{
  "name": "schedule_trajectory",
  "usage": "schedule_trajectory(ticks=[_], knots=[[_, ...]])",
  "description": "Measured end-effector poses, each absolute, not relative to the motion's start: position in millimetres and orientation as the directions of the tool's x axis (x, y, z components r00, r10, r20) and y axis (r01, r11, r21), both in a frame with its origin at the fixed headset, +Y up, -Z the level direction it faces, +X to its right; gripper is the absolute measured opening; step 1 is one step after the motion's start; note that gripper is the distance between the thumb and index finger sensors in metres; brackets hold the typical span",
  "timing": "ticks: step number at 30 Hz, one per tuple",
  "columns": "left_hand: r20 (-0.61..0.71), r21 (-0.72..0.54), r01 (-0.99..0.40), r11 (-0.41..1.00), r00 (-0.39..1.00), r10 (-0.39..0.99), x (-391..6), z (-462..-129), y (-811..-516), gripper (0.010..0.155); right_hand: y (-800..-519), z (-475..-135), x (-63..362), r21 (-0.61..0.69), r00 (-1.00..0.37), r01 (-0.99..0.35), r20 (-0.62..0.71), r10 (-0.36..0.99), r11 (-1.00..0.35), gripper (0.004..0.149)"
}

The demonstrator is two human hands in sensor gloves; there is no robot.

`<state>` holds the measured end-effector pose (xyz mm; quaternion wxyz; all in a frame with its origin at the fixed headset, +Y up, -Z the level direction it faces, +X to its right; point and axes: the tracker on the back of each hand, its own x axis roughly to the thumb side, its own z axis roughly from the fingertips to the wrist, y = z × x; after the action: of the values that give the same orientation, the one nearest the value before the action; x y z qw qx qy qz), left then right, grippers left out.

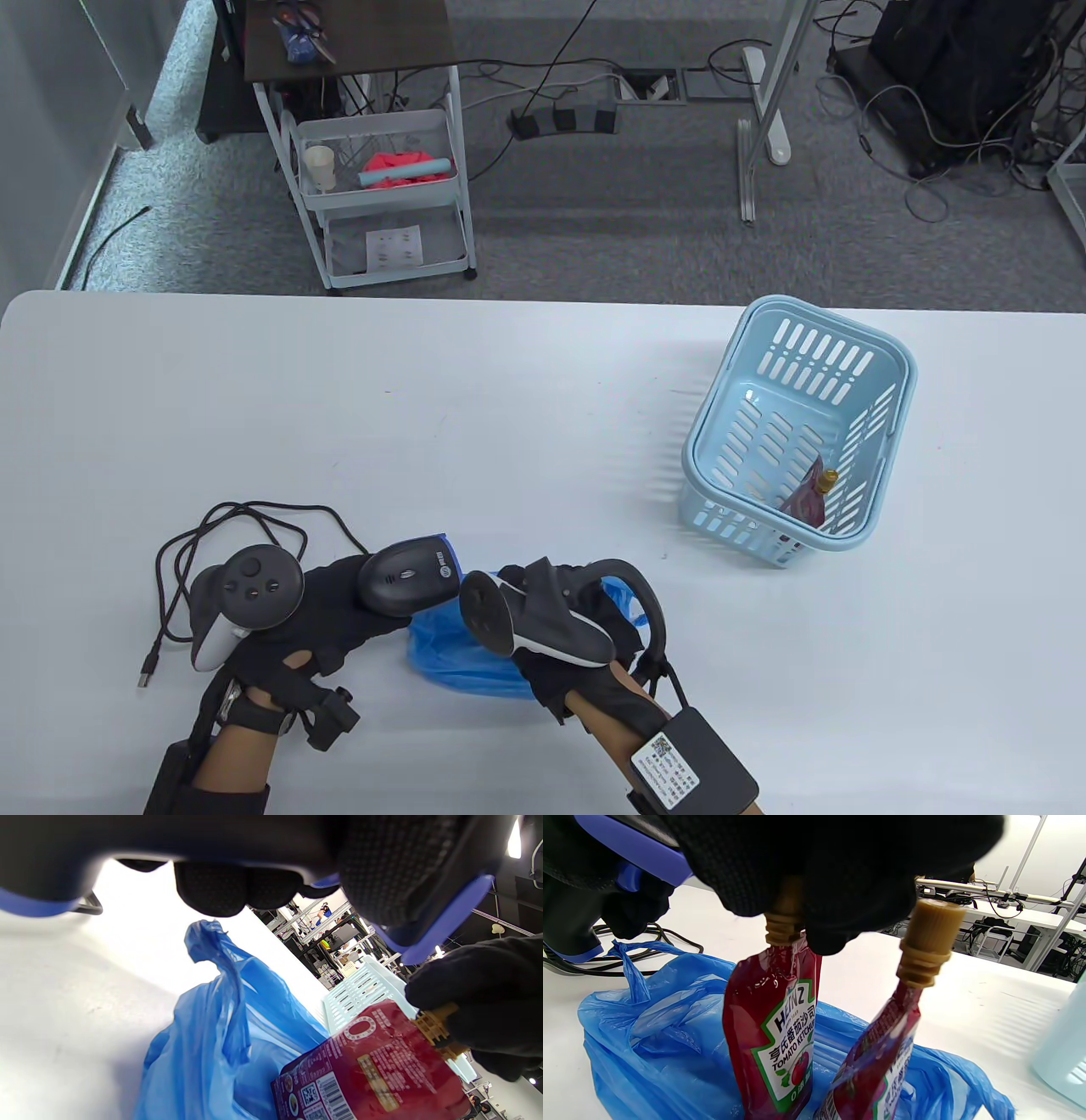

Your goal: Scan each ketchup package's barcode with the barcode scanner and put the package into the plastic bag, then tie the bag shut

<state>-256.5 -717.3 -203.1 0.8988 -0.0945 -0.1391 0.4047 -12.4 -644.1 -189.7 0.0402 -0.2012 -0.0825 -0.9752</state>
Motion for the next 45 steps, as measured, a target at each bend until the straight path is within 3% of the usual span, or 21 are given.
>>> schedule_trajectory(ticks=[27, 36, 45], knots=[[0.165, -0.285, -0.699, 0.656, 0.639, 0.752, -256.8, -203.3, -718.8, 0.051, -599.0, -199.5, 22.5, 0.050, -0.940, -0.107, 0.320, 0.118, -0.993, 0.048], [0.159, -0.284, -0.700, 0.655, 0.639, 0.752, -257.7, -203.4, -719.0, 0.051, -586.4, -219.2, 60.8, 0.074, -0.959, -0.193, 0.198, 0.204, -0.978, 0.050], [0.145, -0.282, -0.700, 0.656, 0.645, 0.751, -259.9, -203.7, -719.9, 0.052, -588.8, -249.0, 128.6, 0.066, -0.974, -0.224, -0.038, 0.222, -0.972, 0.053]])
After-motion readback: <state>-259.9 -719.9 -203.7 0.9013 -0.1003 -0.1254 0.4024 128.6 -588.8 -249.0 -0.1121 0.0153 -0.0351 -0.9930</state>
